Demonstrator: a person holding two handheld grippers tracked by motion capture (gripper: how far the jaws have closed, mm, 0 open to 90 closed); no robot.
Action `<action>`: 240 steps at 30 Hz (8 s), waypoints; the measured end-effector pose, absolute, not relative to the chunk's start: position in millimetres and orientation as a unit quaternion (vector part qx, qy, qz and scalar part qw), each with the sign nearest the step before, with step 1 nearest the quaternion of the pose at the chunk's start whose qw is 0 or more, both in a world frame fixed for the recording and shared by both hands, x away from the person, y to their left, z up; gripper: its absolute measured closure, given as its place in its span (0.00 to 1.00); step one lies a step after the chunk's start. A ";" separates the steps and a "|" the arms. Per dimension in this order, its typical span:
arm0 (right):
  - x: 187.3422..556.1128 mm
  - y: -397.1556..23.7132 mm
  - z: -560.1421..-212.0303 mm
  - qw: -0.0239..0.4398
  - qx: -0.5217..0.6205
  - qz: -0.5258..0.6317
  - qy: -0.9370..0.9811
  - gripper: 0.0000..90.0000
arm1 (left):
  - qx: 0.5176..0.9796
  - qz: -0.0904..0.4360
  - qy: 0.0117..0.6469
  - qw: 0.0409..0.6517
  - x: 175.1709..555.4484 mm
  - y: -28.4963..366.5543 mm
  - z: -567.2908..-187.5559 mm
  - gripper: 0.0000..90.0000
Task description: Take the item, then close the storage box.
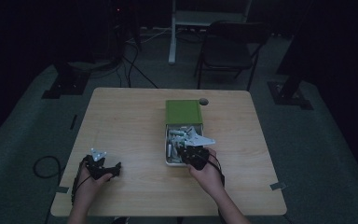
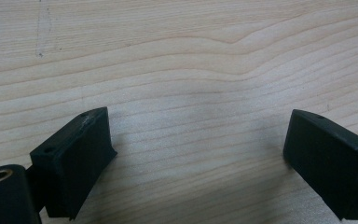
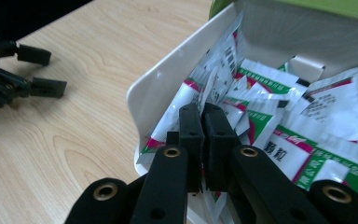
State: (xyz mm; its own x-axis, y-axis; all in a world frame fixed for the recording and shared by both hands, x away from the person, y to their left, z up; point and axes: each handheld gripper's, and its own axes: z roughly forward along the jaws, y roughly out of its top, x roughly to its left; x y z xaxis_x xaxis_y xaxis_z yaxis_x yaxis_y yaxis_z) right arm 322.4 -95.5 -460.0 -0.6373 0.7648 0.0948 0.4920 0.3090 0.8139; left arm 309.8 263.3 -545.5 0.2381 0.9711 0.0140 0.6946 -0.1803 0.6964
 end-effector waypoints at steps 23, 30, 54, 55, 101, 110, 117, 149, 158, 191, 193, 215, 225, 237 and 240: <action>311.5 -122.5 -427.7 0.181 0.380 0.516 0.746 0.98 | 0.731 0.237 0.570 0.292 309.8 263.2 -545.4 0.09; 310.3 -126.4 -422.7 0.192 0.378 0.524 0.739 0.98 | 0.731 0.236 0.570 0.291 309.7 263.3 -545.3 0.09; 314.0 -163.9 -397.9 0.223 0.396 0.535 0.712 0.98 | 0.731 0.237 0.570 0.292 309.8 263.3 -545.5 0.09; 313.9 -166.4 -397.1 0.225 0.397 0.534 0.712 0.98 | 0.731 0.237 0.570 0.292 309.7 263.2 -545.5 0.09; 327.1 -269.1 -488.2 0.241 0.531 0.434 0.687 0.98 | 0.730 0.237 0.570 0.292 309.8 263.1 -545.5 0.09; 329.9 -280.5 -503.5 0.250 0.550 0.413 0.682 0.98 | 0.730 0.238 0.570 0.292 309.8 263.2 -545.6 0.09; 332.3 -289.9 -510.9 0.256 0.563 0.402 0.676 0.97 | 0.730 0.237 0.570 0.292 309.8 263.1 -545.6 0.09; 345.4 -320.9 -527.1 0.248 0.572 0.390 0.678 0.48 | 0.730 0.237 0.570 0.292 309.8 263.1 -545.6 0.09; 341.4 -309.5 -518.3 0.226 0.522 0.432 0.701 0.37 | 0.730 0.237 0.570 0.292 309.8 263.1 -545.5 0.09; 324.5 -270.8 -523.4 0.133 0.382 0.481 0.778 0.16 | 0.730 0.237 0.570 0.292 309.8 263.1 -545.6 0.09; 324.2 -268.3 -527.1 0.134 0.371 0.468 0.791 0.16 | 0.730 0.237 0.570 0.293 309.8 263.2 -545.6 0.09; 311.6 -247.2 -548.4 0.119 0.243 0.399 0.876 0.13 | 0.730 0.237 0.570 0.292 309.8 263.2 -545.5 0.09; 313.8 -248.4 -549.5 0.117 0.240 0.382 0.885 0.13 | 0.731 0.236 0.570 0.292 309.8 263.1 -545.4 0.09; 313.0 -248.6 -542.6 0.122 0.256 0.405 0.869 0.13 | 0.791 0.205 0.487 0.307 304.6 247.6 -543.8 0.09; 312.9 -248.7 -541.6 0.125 0.260 0.404 0.868 0.13 | 0.809 0.192 0.460 0.313 302.6 238.9 -541.9 0.09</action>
